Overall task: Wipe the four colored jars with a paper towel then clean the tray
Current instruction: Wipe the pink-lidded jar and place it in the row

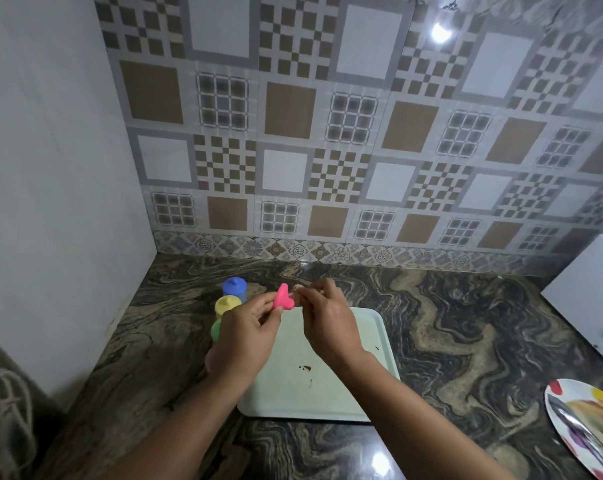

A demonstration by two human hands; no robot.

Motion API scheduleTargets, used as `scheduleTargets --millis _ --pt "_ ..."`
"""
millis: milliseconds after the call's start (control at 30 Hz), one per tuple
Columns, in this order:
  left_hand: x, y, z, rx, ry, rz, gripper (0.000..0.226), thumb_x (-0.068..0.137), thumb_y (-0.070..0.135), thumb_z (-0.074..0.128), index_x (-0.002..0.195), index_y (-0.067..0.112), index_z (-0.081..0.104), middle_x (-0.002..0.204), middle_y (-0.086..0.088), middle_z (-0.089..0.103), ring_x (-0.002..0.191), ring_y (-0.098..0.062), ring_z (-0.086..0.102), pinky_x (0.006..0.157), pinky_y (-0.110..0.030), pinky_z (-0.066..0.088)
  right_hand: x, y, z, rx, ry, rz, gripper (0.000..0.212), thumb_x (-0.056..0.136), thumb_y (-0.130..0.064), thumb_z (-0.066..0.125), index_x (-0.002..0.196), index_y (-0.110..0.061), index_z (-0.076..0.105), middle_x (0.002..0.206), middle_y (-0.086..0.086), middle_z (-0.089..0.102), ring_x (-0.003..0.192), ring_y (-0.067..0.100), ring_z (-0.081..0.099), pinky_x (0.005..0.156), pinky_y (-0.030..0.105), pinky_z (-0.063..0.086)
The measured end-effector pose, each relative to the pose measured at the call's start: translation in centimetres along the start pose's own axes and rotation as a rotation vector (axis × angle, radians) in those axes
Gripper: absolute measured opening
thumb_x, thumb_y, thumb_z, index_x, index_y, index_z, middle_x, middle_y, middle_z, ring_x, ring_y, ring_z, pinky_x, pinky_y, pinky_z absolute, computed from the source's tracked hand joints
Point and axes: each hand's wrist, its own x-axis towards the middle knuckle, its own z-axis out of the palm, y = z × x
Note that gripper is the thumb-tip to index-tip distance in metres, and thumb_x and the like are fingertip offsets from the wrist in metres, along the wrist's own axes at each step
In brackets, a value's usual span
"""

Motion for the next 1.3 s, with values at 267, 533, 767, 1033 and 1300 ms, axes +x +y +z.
scheduleTargets --millis 267,533,767,1033,1300 --pt "0.5 -0.5 -0.2 0.007 -0.006 -0.009 0.030 0.092 0.008 0.068 0.115 0.026 0.075 0.100 0.020 0.076 0.095 0.007 0.070 0.083 -0.019 0.058 -1.7 -1.0 -0.5 0.056 0.028 -0.179 0.031 0.098 -0.007 0.062 0.126 -0.016 0.071 0.122 0.010 0.060 0.107 0.027 0.062 0.083 0.031 0.055" --pt "0.4 -0.5 -0.3 -0.036 -0.006 -0.035 0.027 0.093 0.012 0.069 0.117 0.022 0.074 0.099 0.017 0.076 0.094 0.007 0.070 0.082 -0.023 0.059 -0.6 1.0 -0.5 0.286 0.072 0.260 0.016 0.102 -0.009 0.064 0.110 -0.011 0.077 0.106 -0.001 0.059 0.086 0.001 0.058 0.078 0.023 0.045" --pt "0.8 -0.7 0.6 -0.400 0.051 -0.261 0.023 0.088 0.010 0.075 0.100 0.030 0.076 0.097 0.008 0.079 0.097 -0.011 0.075 0.085 -0.033 0.058 0.1 1.4 0.3 0.318 -0.035 0.337 0.017 0.102 -0.011 0.064 0.110 -0.014 0.079 0.101 -0.001 0.068 0.088 0.013 0.064 0.074 0.023 0.051" --pt "0.7 -0.1 0.3 -0.681 0.151 -0.507 0.004 0.092 0.007 0.070 0.091 0.009 0.072 0.090 -0.012 0.074 0.083 -0.018 0.075 0.076 -0.027 0.062 0.1 0.4 -0.8 0.976 -0.079 0.791 0.011 0.096 0.000 0.071 0.104 -0.005 0.075 0.071 0.003 0.069 0.061 0.018 0.055 0.052 0.023 0.043" --pt "0.0 -1.2 0.9 -0.286 0.036 -0.340 0.005 0.085 0.026 0.077 0.080 0.024 0.076 0.077 0.000 0.077 0.074 -0.016 0.071 0.076 -0.039 0.057 -0.9 -0.5 -0.6 0.431 0.103 0.223 0.007 0.097 -0.021 0.074 0.100 -0.021 0.080 0.093 -0.003 0.065 0.083 0.009 0.065 0.075 0.023 0.050"
